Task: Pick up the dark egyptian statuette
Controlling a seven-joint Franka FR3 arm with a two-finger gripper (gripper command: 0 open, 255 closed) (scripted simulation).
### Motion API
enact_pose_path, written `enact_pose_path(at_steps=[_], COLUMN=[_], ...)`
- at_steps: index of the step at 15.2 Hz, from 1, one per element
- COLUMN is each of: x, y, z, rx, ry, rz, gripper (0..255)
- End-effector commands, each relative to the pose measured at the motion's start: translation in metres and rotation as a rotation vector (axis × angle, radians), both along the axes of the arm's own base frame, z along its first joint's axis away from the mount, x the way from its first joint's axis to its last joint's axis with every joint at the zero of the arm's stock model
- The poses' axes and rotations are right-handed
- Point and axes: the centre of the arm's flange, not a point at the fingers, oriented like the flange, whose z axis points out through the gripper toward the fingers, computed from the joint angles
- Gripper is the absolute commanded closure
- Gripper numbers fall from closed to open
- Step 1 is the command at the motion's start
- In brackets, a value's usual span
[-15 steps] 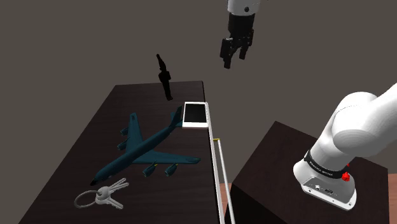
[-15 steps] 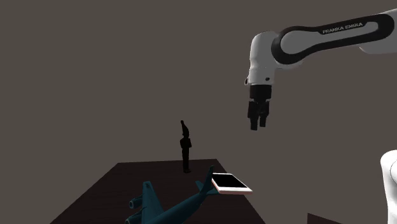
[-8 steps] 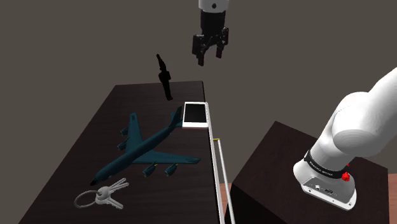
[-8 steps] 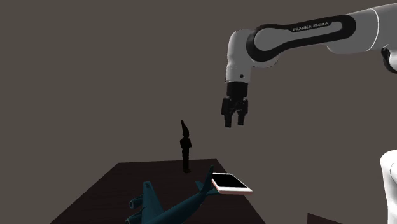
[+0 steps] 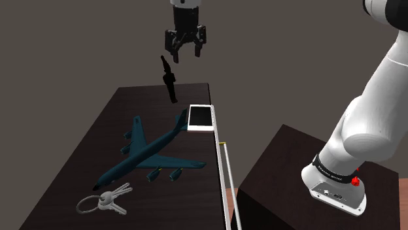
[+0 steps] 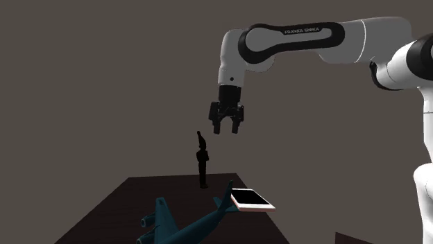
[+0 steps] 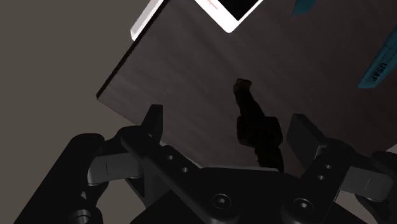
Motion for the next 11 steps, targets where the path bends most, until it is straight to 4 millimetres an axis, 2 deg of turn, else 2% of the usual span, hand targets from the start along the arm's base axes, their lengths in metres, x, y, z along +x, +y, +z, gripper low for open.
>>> enact_pose_path(at_steps=[1, 5, 11], x=[0.023, 0.064, 0.064], y=[0.016, 0.040, 0.040], z=[0.000, 0.007, -0.025], rx=[0.012, 0.033, 0.033], ry=[-0.004, -0.012, -0.012], rz=[-0.014, -0.039, -0.039], gripper=[0, 0, 0])
